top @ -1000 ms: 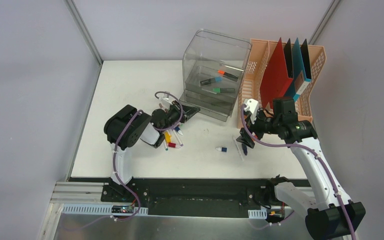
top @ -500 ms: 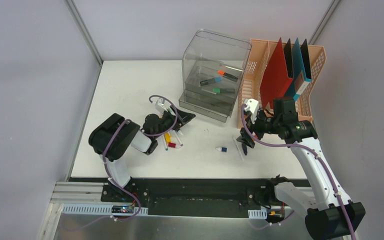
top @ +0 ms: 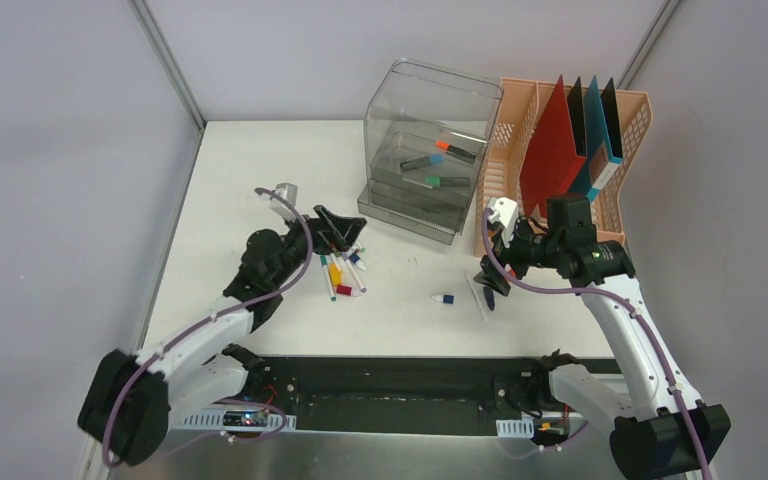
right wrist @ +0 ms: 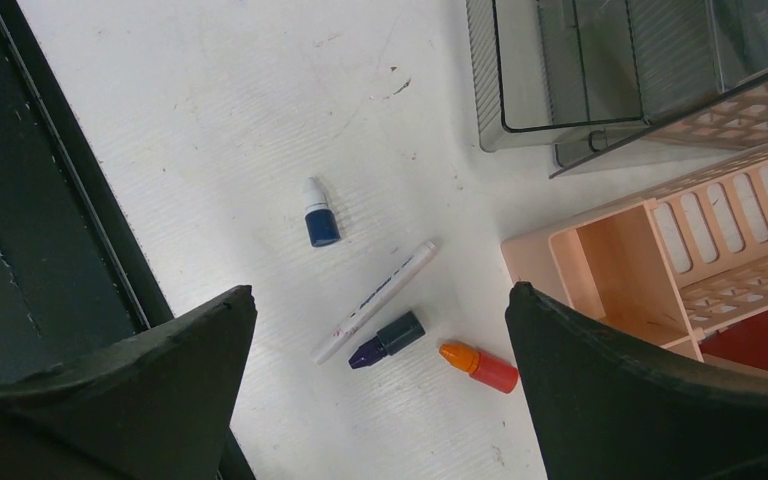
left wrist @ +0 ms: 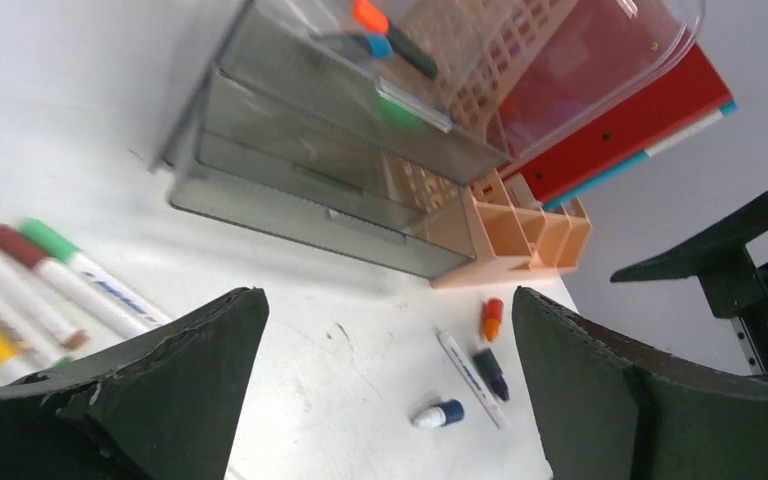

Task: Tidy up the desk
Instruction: Open the drawer in the storage box, then pick up the stationery from the center of the board.

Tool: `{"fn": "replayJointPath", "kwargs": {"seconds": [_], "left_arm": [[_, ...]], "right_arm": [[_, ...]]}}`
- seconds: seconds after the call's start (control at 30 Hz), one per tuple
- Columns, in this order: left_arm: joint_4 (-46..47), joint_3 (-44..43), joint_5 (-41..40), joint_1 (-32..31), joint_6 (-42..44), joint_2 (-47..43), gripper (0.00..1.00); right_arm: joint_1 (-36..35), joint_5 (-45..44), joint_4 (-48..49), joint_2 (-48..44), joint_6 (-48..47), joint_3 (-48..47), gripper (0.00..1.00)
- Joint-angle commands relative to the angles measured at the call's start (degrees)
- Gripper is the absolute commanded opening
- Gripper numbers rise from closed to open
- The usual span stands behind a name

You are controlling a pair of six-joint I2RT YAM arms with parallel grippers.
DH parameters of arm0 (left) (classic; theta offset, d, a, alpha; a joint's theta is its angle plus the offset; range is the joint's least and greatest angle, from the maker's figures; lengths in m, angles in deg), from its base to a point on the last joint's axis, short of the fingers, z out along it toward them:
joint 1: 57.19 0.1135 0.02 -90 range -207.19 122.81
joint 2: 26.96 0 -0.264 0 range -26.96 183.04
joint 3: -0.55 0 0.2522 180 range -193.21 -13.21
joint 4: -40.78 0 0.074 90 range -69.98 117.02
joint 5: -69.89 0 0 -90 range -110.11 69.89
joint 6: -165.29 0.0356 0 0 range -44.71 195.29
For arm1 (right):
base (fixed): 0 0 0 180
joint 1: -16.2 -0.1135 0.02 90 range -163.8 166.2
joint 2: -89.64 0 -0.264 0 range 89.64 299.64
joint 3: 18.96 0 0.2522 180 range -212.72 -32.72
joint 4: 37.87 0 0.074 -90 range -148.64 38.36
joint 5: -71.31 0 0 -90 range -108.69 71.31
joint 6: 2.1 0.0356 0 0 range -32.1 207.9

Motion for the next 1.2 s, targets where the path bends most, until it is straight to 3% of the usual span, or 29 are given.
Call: {"fn": "replayJointPath", "kwargs": {"seconds": [0.0, 0.17, 0.37, 0.5, 0.9, 1.0, 1.17], "left_arm": [[-15.3, 2.0, -11.3, 0.6, 9.9, -12.0, 0.99], [-16.0, 7.2, -12.7, 0.9, 10.3, -24.4, 0.99], [-23.1, 6.9, -9.3, 0.9, 9.2, -27.7, 0.99], [-23.5, 6.4, -1.1, 1.0, 9.0, -24.7, 0.99], [-9.5, 5.9, 22.4, 0.2, 6.2, -7.7, 0.99], [-10.5, 4.3, 21.6, -3.7, 10.3, -5.2, 0.99], [-15.7, 0.3, 11.9, -15.1, 22.2, -0.4, 0.99]], "right_arm": [[0.4, 0.1, 1.0, -0.3, -1.2, -0.1, 0.99], [0.6, 0.2, 1.0, -0.1, -1.2, -0.1, 0.99], [0.6, 0.0, 1.0, 0.3, -1.2, 0.0, 0.99], [0.7, -0.3, 1.1, 0.5, -1.2, 0.0, 0.99], [1.2, -0.6, 1.2, 0.4, -1.4, 0.2, 0.99], [1.2, -0.7, 1.2, 0.4, -1.4, 0.2, 0.99], [1.2, -0.6, 1.2, 0.5, -1.4, 0.2, 0.99]]}}
